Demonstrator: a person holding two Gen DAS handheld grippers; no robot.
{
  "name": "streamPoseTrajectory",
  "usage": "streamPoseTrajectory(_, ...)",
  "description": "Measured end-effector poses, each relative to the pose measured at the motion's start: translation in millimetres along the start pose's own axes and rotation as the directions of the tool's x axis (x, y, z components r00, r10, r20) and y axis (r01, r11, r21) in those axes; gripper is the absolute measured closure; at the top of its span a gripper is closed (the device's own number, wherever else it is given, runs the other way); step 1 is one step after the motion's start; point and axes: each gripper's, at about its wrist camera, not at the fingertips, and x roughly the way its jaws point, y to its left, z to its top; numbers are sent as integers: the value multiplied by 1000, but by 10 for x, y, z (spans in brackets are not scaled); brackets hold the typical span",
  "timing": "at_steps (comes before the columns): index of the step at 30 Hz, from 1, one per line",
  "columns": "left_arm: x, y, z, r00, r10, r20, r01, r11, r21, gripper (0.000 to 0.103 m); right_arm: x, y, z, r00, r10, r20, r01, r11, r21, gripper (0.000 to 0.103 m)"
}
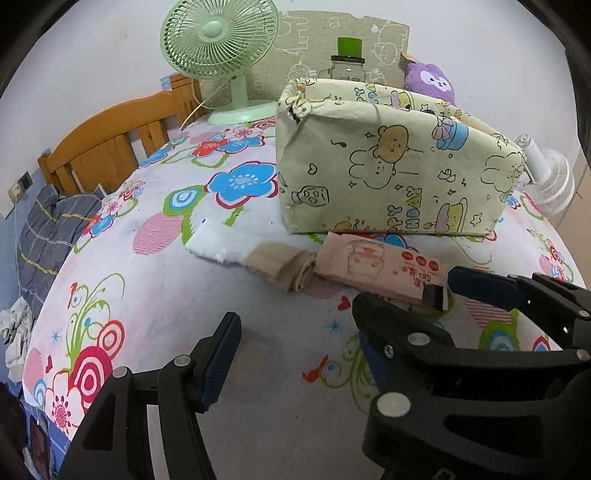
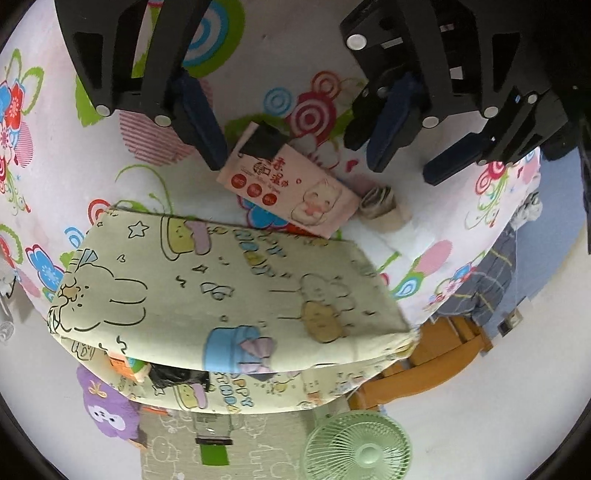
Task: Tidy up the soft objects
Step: 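Grasp the pink wet-wipes pack with the right tool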
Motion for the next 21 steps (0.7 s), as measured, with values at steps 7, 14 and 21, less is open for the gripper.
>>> streamPoseTrajectory(7, -20, 55, -9, 1000, 23, 6, -23, 1000, -1, 34, -23, 26, 1, 998, -57, 16, 58, 997, -55, 24)
streamPoseTrajectory(14, 41, 156, 97, 999, 40, -5, -40, 998, 40, 33, 72, -36, 131, 1000, -30, 8, 31, 996, -85, 24)
streamPoseTrajectory(21, 100, 186, 165, 999, 35, -17, -32, 986, 162, 20, 160, 30, 246, 1000, 10, -19, -12, 988, -153, 24)
